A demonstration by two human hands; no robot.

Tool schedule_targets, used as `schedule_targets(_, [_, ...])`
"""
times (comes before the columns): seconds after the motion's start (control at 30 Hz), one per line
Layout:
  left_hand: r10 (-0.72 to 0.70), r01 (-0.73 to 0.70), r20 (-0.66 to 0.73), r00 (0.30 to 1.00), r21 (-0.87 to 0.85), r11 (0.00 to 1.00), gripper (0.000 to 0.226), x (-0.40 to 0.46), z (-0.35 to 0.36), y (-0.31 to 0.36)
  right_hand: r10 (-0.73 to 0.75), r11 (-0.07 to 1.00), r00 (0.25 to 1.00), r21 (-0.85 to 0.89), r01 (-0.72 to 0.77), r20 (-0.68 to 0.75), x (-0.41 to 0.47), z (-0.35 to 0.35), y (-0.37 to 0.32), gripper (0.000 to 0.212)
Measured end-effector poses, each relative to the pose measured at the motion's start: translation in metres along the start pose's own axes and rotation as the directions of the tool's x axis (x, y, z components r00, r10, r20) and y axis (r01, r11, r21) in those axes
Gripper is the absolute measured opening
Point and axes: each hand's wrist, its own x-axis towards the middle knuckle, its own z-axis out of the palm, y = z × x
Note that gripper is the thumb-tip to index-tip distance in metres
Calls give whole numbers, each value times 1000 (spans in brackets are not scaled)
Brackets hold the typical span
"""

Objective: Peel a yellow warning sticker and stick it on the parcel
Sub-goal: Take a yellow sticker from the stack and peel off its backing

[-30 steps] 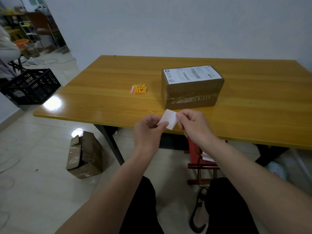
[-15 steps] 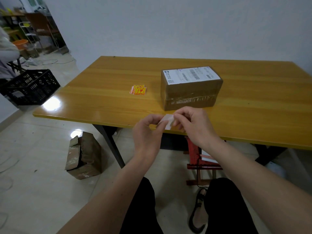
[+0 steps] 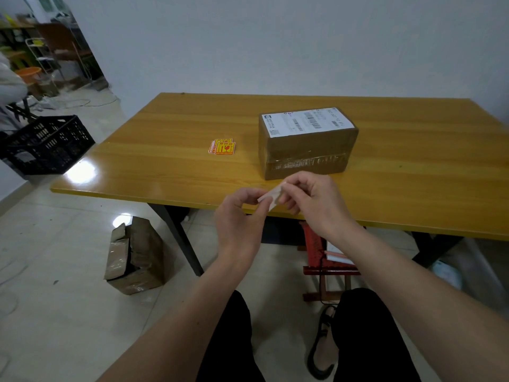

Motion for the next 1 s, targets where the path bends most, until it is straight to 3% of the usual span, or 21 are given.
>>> schedule_targets(0.07, [75, -73, -58, 995, 47, 996, 13, -1, 1, -3, 21, 1000, 999, -8, -21, -34, -2, 3, 2, 5])
schedule_targets(0.13, [156, -144, -112, 981, 110, 983, 12, -2, 2, -5, 58, 998, 993, -12, -59, -101, -3, 7, 1, 11])
schedule_targets(0.27, [252, -221, -148, 956, 195, 956, 13, -1, 4, -8, 145, 982, 988, 114, -149, 43, -7, 13, -7, 24])
schedule_targets(0.57, [268, -244, -112, 957, 189, 951, 22, 0, 3, -10, 254, 910, 964, 321, -264, 75, -3, 7, -12, 19])
schedule_targets(1.0, [346, -307, -188, 919, 206, 929, 17, 1, 3, -18, 318, 787, 920, 478, -391, 230, -4, 10, -7, 16])
